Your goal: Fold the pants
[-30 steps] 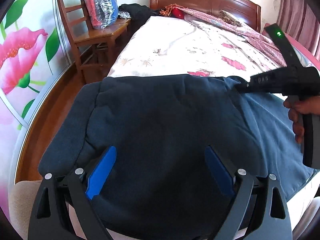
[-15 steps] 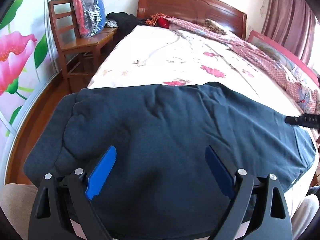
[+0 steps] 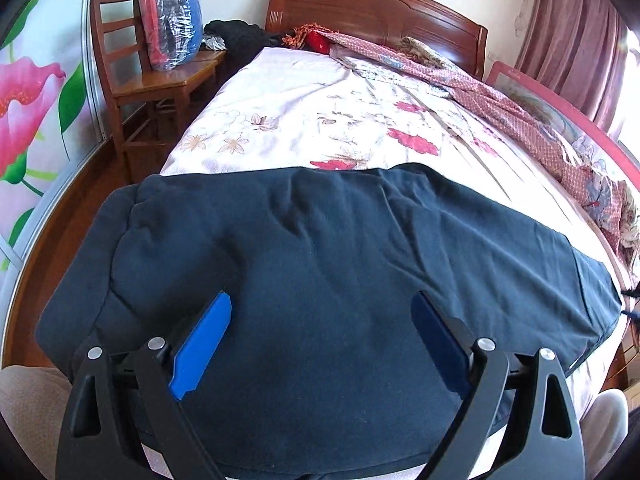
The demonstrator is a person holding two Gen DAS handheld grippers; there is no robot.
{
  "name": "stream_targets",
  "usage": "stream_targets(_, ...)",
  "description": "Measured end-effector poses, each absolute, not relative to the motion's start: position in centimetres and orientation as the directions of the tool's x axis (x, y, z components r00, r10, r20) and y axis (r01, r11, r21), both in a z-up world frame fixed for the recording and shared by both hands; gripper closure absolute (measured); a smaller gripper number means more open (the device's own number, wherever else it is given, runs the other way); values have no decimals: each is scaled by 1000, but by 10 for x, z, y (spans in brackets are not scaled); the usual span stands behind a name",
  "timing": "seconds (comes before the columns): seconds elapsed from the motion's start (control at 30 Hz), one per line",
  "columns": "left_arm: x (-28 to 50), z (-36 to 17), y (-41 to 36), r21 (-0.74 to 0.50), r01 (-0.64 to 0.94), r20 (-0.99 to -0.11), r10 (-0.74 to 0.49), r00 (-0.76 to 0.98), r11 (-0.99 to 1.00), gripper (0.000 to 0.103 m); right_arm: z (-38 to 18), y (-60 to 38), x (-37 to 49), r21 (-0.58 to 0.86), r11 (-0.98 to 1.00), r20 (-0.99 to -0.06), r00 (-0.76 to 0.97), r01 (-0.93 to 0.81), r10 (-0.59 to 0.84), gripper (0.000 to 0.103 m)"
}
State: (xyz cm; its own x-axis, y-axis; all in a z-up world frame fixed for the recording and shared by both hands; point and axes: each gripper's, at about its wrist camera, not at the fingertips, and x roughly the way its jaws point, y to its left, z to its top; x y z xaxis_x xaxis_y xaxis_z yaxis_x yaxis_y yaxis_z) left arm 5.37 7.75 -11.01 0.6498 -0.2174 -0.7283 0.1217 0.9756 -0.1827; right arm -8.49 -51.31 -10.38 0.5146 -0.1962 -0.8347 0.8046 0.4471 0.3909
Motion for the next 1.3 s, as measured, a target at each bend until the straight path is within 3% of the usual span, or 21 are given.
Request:
stream_targets(0.3,52,-104,51,-148,194,-729,-239,641,970,11,-134,-551,-93,534,280,-791,588,798,-169,58)
stream_targets(0.37,51,-103,45,-128,211,-731,-236,641,969,11,-135,-558,-91,519,295,-793,581,802,-183,70)
stream_targets(0.4,50,-103,42,-124,221,-733,-240,637,967,11,-135,-556,-87,483,310,-810,552,819,-197,91)
stream_targets(0.43,49,-103,41,-124,226,-734,-243,634,966,11,-134,-559,-88,474,324,-812,549,818,-197,97)
stream_targets(0.63,48,-101,40,-129,237,-735,-253,629,963,11,-103,-548,-113,443,388,-789,557,809,-260,98)
stream_targets(0.9,48,-113,33,-112,263,-779,-249,576,958,11,-136,-559,-116,458,344,-811,544,820,-216,98)
stream_targets(0.97,49,-117,32,-120,267,-792,-254,555,956,11,-133,-559,-123,514,336,-779,593,789,-203,93)
stream_targets(1.1,46,-123,25,-95,298,-805,-250,538,950,10,-123,-561,-143,502,330,-759,590,800,-275,66)
stream_targets(1.3,41,-121,18,-82,329,-805,-257,535,941,10,-137,-581,-150,621,280,-709,677,732,-198,66)
